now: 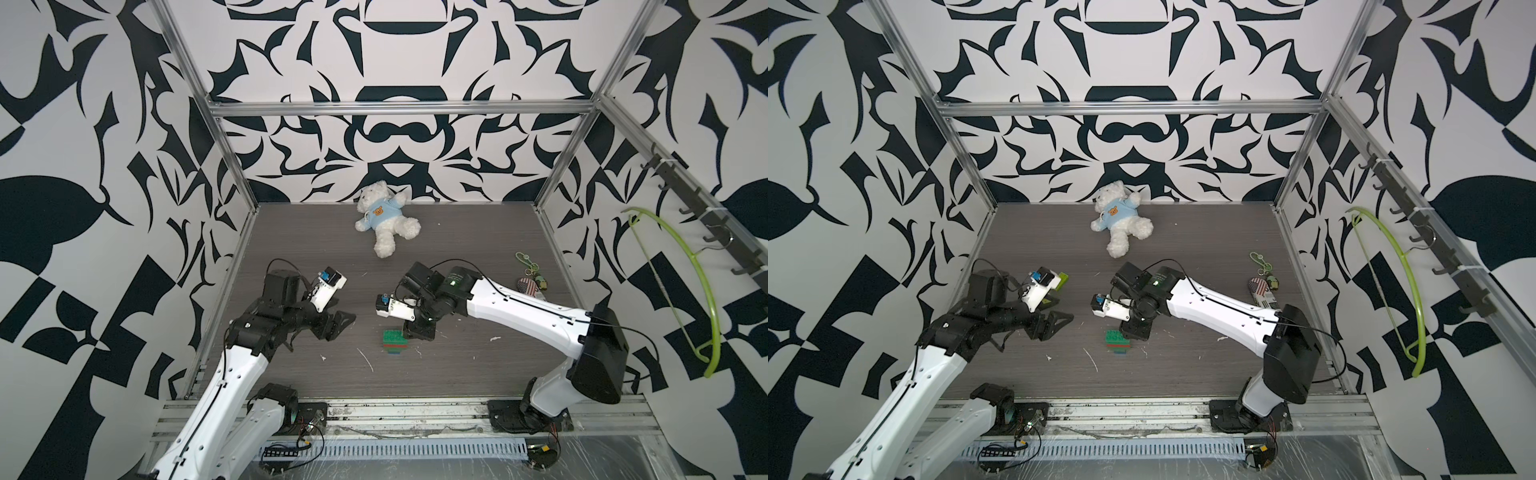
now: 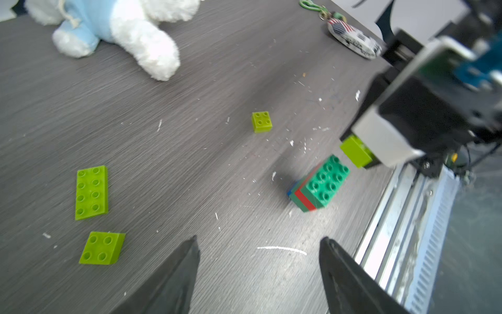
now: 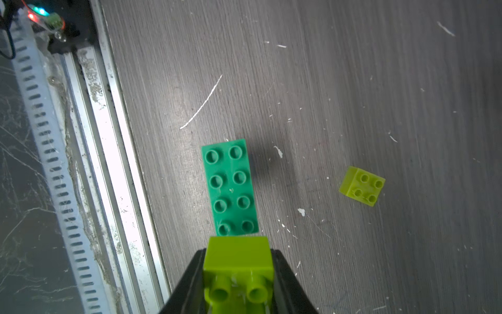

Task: Assemble a carrot with lego
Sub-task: Assemble the lego brick with the lego brick.

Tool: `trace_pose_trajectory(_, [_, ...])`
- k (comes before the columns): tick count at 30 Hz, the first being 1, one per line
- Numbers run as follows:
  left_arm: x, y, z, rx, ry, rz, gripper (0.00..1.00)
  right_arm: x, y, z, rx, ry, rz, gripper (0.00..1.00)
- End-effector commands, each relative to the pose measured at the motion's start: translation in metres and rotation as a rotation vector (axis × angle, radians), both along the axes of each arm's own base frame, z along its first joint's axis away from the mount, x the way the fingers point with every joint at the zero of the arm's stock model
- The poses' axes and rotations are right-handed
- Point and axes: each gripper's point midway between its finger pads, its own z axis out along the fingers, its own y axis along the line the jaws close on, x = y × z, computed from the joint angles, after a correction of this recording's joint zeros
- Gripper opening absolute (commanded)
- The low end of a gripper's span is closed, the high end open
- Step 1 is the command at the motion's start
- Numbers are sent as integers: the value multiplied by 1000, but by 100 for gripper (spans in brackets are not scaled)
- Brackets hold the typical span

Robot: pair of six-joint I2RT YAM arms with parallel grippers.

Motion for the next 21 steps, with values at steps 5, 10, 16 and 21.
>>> trace_pose_trajectory(5, [-10, -4, -24, 79, 57, -162, 73, 1, 21, 11, 42, -12, 90, 34])
trace_pose_trajectory(10, [1, 5, -32, 144, 61, -102, 73, 0, 24, 2, 3, -3, 116, 33])
trace_pose_trajectory(16, [-5, 4, -30, 118, 16, -122, 74, -1, 27, -3, -37, 3, 133, 33])
trace_pose_trajectory(21, [-4, 4, -37, 134, 57, -129, 73, -3, 26, -7, -65, 11, 135, 33])
